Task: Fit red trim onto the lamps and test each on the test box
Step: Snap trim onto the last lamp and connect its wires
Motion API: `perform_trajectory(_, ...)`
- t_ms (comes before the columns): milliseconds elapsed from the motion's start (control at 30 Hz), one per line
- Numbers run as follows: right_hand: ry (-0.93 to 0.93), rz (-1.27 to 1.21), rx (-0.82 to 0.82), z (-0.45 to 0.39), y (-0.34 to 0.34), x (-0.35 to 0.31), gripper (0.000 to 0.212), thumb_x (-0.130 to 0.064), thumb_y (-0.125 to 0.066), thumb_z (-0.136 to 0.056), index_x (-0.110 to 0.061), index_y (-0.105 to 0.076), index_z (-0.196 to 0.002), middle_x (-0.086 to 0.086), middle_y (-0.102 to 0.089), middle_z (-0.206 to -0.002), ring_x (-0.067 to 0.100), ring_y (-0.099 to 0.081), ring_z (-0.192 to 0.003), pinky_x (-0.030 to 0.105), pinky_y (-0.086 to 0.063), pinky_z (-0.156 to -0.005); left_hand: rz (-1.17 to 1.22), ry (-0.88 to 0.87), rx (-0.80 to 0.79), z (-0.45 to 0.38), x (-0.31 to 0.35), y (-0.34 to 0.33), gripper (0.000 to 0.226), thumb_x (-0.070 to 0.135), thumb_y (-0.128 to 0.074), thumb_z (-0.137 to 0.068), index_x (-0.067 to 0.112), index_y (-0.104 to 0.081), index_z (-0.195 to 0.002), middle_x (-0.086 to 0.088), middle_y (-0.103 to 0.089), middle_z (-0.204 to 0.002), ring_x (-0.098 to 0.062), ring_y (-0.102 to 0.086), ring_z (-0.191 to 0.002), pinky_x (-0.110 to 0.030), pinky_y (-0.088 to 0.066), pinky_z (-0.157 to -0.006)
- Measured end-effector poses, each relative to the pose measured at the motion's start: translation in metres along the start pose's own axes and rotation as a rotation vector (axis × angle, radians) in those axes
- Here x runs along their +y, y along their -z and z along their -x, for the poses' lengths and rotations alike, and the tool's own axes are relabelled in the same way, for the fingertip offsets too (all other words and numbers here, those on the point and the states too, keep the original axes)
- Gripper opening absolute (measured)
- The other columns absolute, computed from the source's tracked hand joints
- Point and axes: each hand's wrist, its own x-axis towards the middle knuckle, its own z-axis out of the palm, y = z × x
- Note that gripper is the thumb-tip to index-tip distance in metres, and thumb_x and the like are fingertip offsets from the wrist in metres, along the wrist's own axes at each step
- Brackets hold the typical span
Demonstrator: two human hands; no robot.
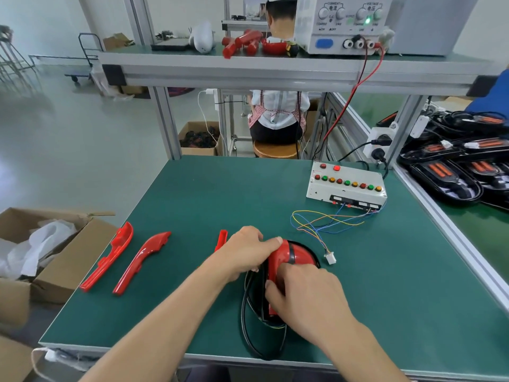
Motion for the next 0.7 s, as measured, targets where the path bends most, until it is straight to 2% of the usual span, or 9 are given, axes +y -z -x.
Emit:
perform_trajectory(67, -0.005, -0.017, 0.018, 0.003, -0.002, -0.001, 0.036, -0.058, -0.040, -0.091, -0.026, -0.037, -0.075, 0.001, -0.066, -0.083, 0.032, -0.066, -0.077, 0.035, -0.029, -0.059, 0.022, 0.025, -0.050, -0.003, 0.002, 0.000, 0.040, 0.055, -0.059, -0.095, 0.016, -0.054, -0.085, -0.008, -0.048, -0.076, -0.024, -0.046, -0.064, -0.031, -0.042, -0.065)
perform_trajectory(200, -0.019, -0.041, 0.044, 0.008, -0.004, -0.002, 0.035, -0.060, -0.037, -0.094, -0.027, -0.038, -0.081, -0.002, -0.066, -0.094, 0.027, -0.065, -0.082, 0.035, -0.029, -0.061, -0.029, 0.070, -0.085, -0.006, 0.010, -0.002, 0.050, 0.062, -0.055, -0.093, 0.018, -0.043, -0.075, -0.004, -0.043, -0.072, -0.024, -0.040, -0.065, -0.032, -0.035, -0.063)
perform_trajectory(367, -0.014, -0.054, 0.063, 0.013, -0.001, -0.004, 0.037, -0.061, -0.036, -0.097, -0.027, -0.037, -0.083, -0.004, -0.061, -0.095, 0.024, -0.062, -0.081, 0.036, -0.031, -0.061, -0.098, 0.044, -0.119, -0.009, 0.017, 0.000, 0.041, 0.061, -0.063, -0.084, 0.021, -0.057, -0.084, -0.004, -0.053, -0.078, -0.023, -0.044, -0.068, -0.032, -0.035, -0.064)
perform_trajectory(433, -0.005, -0.079, 0.098, 0.015, 0.001, -0.005, 0.038, -0.061, -0.044, -0.095, -0.027, -0.036, -0.080, -0.004, -0.060, -0.089, 0.023, -0.061, -0.074, 0.034, -0.032, -0.058, -0.056, 0.021, -0.102, -0.006, 0.019, 0.000, 0.041, 0.061, -0.065, -0.077, 0.021, -0.060, -0.086, -0.004, -0.053, -0.077, -0.023, -0.044, -0.066, -0.032, -0.035, -0.063)
perform_trajectory(467, 0.012, -0.065, 0.125, 0.017, 0.002, -0.005, 0.040, -0.059, -0.053, -0.092, -0.027, -0.035, -0.076, -0.004, -0.059, -0.081, 0.022, -0.060, -0.066, 0.032, -0.032, -0.053, -0.025, 0.010, -0.095, -0.005, 0.019, 0.000, 0.042, 0.061, -0.065, -0.073, 0.020, -0.060, -0.086, -0.004, -0.053, -0.076, -0.023, -0.044, -0.065, -0.031, -0.037, -0.062)
perform_trajectory(533, 0.027, -0.010, 0.235, 0.021, 0.002, -0.007, 0.048, -0.054, -0.072, -0.078, -0.029, -0.032, -0.071, -0.006, -0.056, -0.063, 0.019, -0.055, -0.047, 0.027, -0.026, -0.043, 0.013, -0.009, -0.079, 0.000, 0.019, 0.000, 0.044, 0.060, -0.063, -0.070, 0.018, -0.060, -0.084, -0.004, -0.055, -0.074, -0.022, -0.048, -0.064, -0.030, -0.043, -0.060)
perform_trajectory(567, 0.027, 0.006, 0.281, 0.023, 0.002, -0.008, 0.049, -0.053, -0.075, -0.073, -0.029, -0.033, -0.070, -0.007, -0.053, -0.059, 0.017, -0.053, -0.043, 0.026, -0.025, -0.040, 0.034, -0.017, -0.073, 0.003, 0.018, 0.001, 0.044, 0.059, -0.063, -0.070, 0.017, -0.060, -0.083, -0.003, -0.056, -0.073, -0.021, -0.049, -0.064, -0.030, -0.043, -0.061)
perform_trajectory(667, 0.046, -0.001, 0.364, 0.031, -0.005, -0.006, 0.037, -0.055, -0.066, -0.075, -0.026, -0.044, -0.066, -0.008, -0.052, -0.060, 0.016, -0.055, -0.048, 0.027, -0.028, -0.039, 0.141, -0.042, -0.042, 0.008, 0.010, 0.006, 0.047, 0.054, -0.076, -0.073, 0.007, -0.070, -0.083, 0.000, -0.068, -0.073, -0.018, -0.058, -0.067, -0.033, -0.048, -0.071)
perform_trajectory(700, 0.048, 0.001, 0.392, 0.032, -0.007, -0.005, 0.033, -0.055, -0.060, -0.077, -0.026, -0.050, -0.066, -0.008, -0.052, -0.061, 0.016, -0.056, -0.051, 0.027, -0.031, -0.039, 0.206, -0.059, -0.046, 0.011, 0.008, 0.008, 0.039, 0.046, -0.080, -0.078, 0.009, -0.074, -0.087, 0.001, -0.075, -0.077, -0.016, -0.065, -0.071, -0.032, -0.053, -0.075)
